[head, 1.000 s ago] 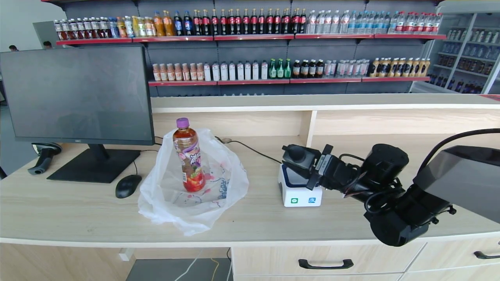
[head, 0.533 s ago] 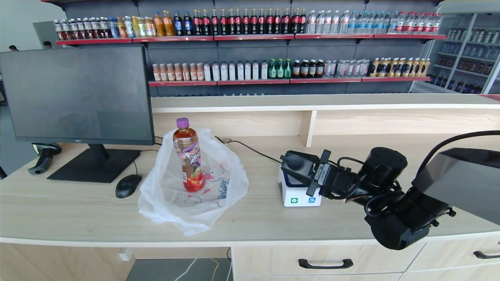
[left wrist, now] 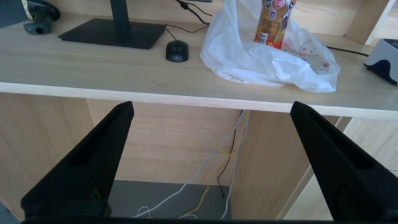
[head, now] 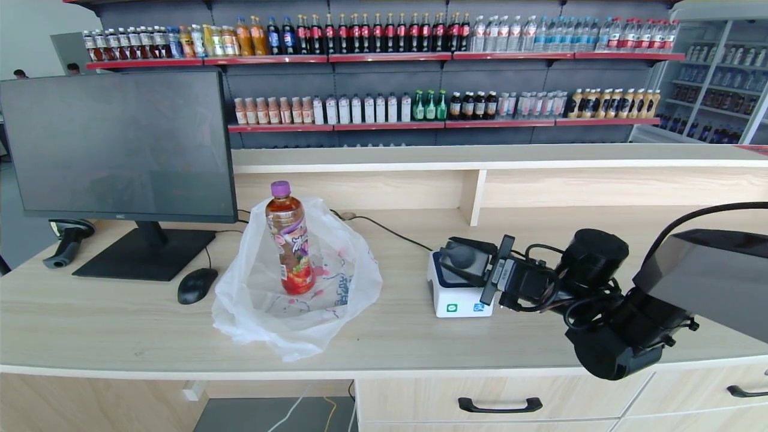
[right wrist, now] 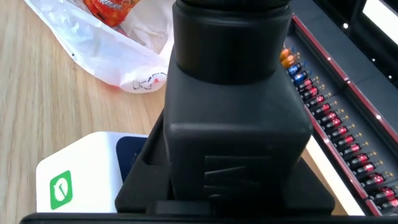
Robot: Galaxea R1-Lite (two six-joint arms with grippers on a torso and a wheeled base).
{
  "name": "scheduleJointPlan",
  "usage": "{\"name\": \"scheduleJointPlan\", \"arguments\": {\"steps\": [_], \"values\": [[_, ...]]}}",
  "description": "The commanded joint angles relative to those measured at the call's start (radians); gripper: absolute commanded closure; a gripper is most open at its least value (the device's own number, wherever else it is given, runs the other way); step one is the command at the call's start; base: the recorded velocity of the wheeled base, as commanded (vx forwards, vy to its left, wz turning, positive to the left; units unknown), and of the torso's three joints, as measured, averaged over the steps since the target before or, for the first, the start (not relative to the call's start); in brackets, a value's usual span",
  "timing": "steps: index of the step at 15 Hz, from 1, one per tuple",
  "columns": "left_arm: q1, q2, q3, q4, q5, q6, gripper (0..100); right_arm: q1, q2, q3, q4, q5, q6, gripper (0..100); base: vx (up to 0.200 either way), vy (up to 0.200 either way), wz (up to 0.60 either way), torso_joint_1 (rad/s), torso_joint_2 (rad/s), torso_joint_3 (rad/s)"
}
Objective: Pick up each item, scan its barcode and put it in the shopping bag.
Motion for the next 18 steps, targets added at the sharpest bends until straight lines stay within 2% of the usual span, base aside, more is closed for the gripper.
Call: {"name": "scheduleJointPlan", "arguments": {"steps": [1, 14, 18], "values": [[0.000, 0.001, 0.000, 0.000, 0.000, 0.000, 0, -0.003, 0.002, 0.001, -0.001, 0.000, -0.002, 100, 0.000, 0.000, 0.00, 0.000, 0.00, 0.000], [0.002, 0.000, 0.000, -0.002, 0.000, -0.005, 0, -0.012, -0.001, -0.013, -0.001, 0.000, -0.012, 100, 0.000, 0.000, 0.00, 0.000, 0.00, 0.000], [0.002, 0.001, 0.000, 0.000, 0.000, -0.003, 0, -0.014, -0.067, -0.022, -0.001, -0.001, 0.037, 100, 0.000, 0.000, 0.00, 0.000, 0.00, 0.000]]}}
